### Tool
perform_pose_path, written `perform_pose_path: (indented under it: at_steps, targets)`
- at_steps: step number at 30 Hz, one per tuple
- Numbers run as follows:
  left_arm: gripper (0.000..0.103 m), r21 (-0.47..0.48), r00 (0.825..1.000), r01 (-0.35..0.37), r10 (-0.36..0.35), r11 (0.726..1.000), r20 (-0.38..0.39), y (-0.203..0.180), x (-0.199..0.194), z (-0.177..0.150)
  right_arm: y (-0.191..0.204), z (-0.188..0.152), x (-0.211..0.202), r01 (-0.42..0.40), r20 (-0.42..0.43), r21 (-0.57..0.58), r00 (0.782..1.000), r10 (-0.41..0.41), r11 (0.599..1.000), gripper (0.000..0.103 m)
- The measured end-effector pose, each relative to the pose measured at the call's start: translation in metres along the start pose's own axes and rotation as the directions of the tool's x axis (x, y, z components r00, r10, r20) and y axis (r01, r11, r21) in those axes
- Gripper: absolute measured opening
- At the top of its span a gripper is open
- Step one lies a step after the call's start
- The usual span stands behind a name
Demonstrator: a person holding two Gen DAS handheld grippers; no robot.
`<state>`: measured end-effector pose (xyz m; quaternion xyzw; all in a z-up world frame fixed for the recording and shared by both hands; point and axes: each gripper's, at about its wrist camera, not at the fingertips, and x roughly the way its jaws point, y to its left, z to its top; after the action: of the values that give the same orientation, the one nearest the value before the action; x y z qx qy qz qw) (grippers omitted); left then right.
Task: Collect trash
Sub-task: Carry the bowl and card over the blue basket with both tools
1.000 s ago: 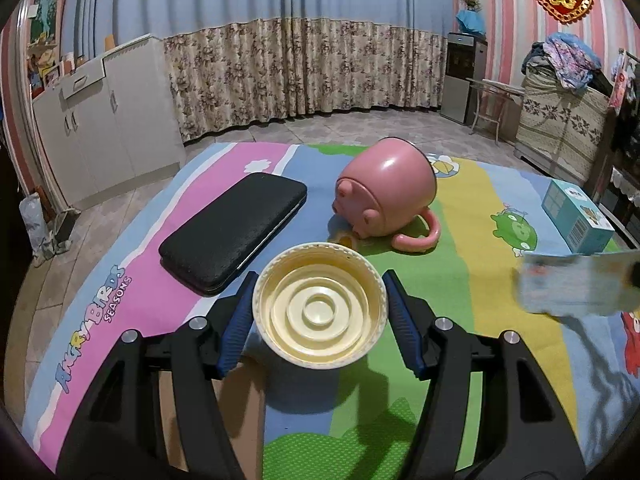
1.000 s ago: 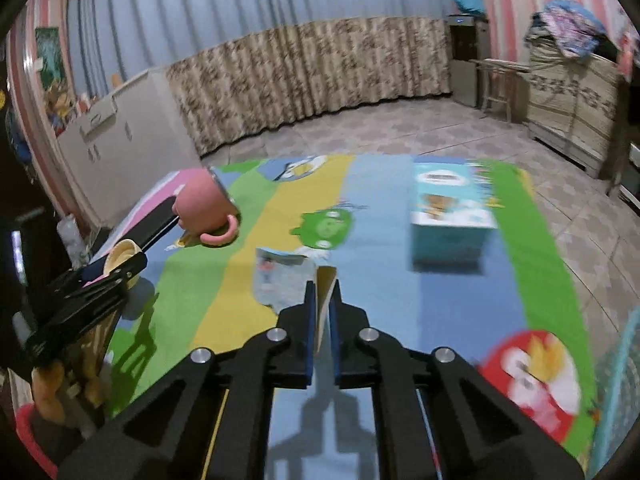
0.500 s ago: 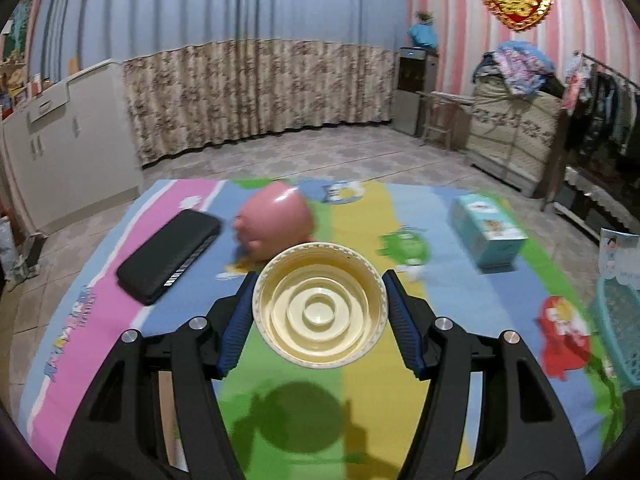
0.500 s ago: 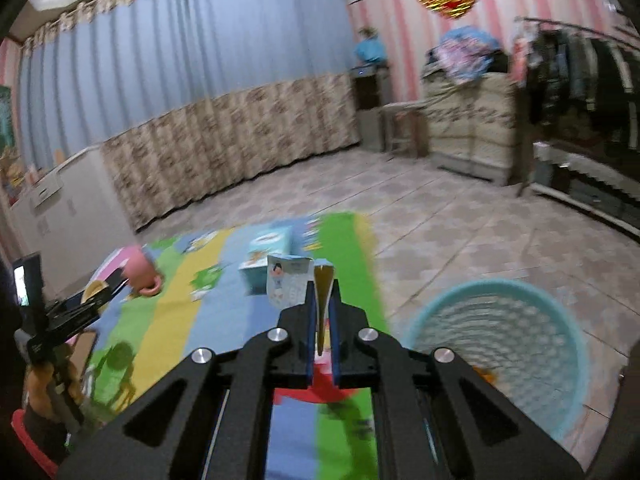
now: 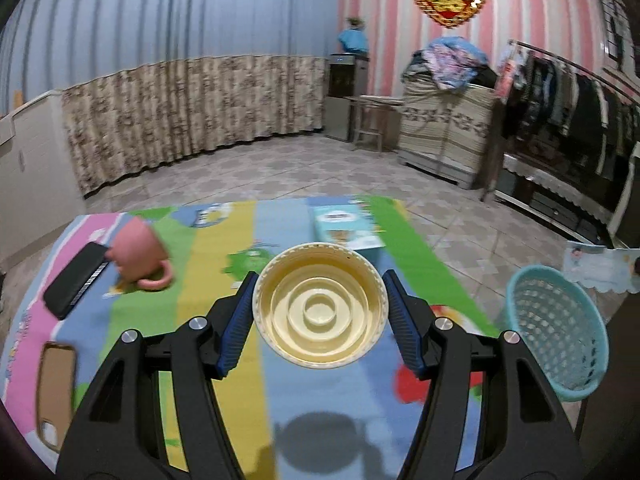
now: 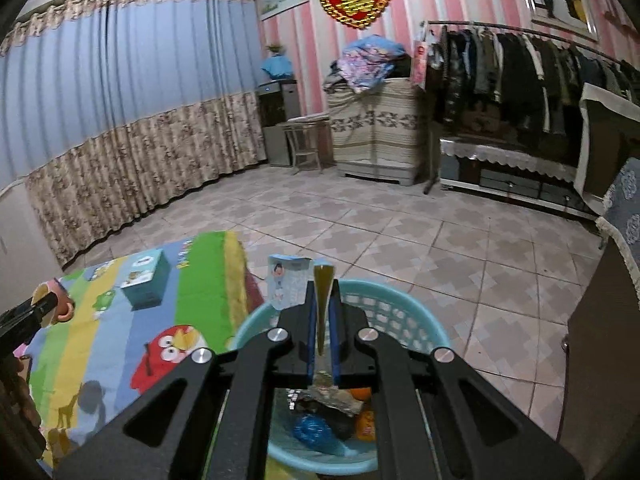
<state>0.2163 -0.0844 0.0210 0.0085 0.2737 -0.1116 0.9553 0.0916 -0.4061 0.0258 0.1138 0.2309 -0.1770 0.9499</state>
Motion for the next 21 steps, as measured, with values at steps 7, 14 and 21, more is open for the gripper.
perform_pose_path:
  at_steps: [7,14,21]
  targets:
    - [0.061,0.051,0.994,0.112,-0.111,0.992,-0.014,-0.069,0.006,-0.003,-0.021,-0.005,0.007,0.001,-0.015,0.034,1.0,-0.001,0.999,0.006]
    - [0.061,0.088,0.974,0.223,-0.218,0.971,-0.068,-0.134,0.022,-0.013,-0.039,-0.009,0.016,0.004,-0.039,0.057,0.999,-0.002,0.998,0.006]
    - [0.061,0.121,0.95,0.3,-0.285,0.946,-0.13,-0.187,0.049,-0.021,-0.063,-0.013,0.021,0.012,-0.057,0.112,0.998,-0.005,0.994,0.006]
